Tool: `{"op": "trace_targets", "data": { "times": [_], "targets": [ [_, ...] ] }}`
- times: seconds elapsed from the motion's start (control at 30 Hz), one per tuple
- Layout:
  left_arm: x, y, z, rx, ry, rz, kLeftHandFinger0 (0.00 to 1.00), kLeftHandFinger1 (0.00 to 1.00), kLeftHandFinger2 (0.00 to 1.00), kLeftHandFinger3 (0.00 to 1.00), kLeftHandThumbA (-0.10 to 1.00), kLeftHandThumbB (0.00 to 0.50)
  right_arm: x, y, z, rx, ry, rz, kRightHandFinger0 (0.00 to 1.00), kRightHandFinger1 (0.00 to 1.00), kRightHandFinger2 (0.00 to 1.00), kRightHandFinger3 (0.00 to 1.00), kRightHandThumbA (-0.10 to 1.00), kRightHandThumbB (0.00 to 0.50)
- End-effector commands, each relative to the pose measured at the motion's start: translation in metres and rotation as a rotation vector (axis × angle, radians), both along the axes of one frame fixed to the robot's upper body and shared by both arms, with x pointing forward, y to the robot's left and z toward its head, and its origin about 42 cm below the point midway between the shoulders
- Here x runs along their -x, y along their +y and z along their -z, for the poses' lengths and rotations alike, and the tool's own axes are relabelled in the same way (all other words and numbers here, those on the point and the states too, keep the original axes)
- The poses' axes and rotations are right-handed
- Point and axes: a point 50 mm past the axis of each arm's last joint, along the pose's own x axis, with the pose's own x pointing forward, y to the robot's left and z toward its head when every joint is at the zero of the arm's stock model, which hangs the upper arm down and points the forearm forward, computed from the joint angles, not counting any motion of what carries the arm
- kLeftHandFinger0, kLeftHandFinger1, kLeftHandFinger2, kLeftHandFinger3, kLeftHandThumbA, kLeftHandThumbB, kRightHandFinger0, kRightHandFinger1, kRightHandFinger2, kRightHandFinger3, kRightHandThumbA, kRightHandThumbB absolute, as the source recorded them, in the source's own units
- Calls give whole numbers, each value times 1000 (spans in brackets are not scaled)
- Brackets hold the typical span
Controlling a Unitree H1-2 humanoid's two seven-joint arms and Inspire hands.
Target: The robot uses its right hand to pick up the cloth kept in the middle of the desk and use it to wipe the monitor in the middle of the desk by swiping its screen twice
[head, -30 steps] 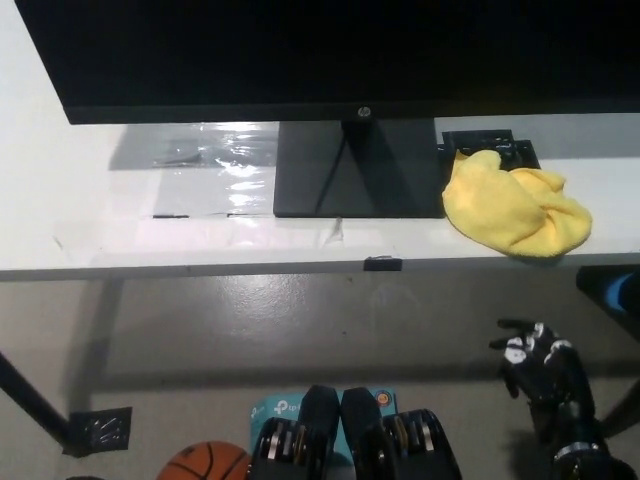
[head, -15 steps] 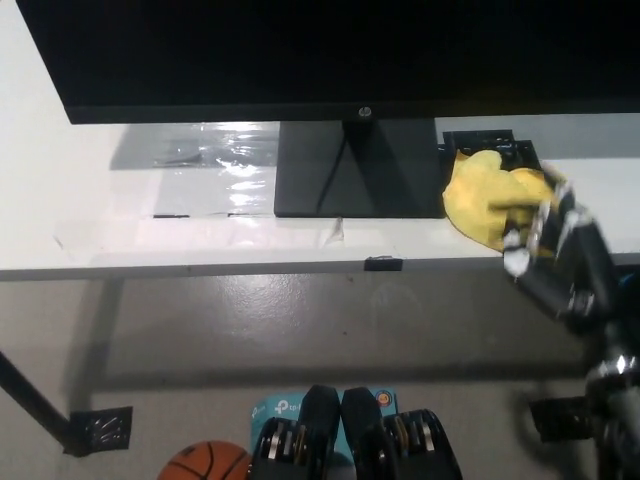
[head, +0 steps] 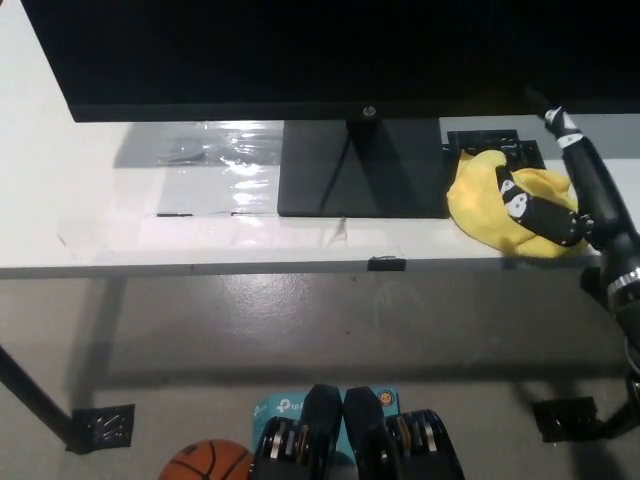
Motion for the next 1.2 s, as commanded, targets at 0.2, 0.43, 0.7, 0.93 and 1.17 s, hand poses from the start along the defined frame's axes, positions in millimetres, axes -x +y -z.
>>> {"op": "trace_targets", "data": {
  "times": [0.2, 0.43, 0.7, 0.93, 1.17],
  "targets": [
    [-1, 2, -8, -11, -40, 19, 537, 563, 716, 881, -13, 25, -40, -13, 12, 149, 93, 63, 1000, 1000, 1000, 1000, 423, 297],
    [-1, 2, -10, -22, -30, 19, 540, 564, 708, 895, 5, 17, -61, -22, 26, 211, 146, 107, 1000, 1000, 1000, 1000, 435, 287],
    [-3, 2, -11, -25, -28, 20, 539, 562, 714, 902, 37, 12, -88, -30, 30, 286, 270, 134, 1000, 1000, 1000, 1000, 517, 353],
    [-3, 1, -13, -27, -36, 26, 539, 558, 705, 906, 50, 4, -81, -25, 40, 405, 416, 76, 1000, 1000, 1000, 1000, 433, 344],
    [-7, 4, -19, -38, -35, 25, 566, 586, 734, 926, 77, 0, -76, -19, 36, 607, 526, -32, 1000, 1000, 1000, 1000, 207, 217]
  ]
}}
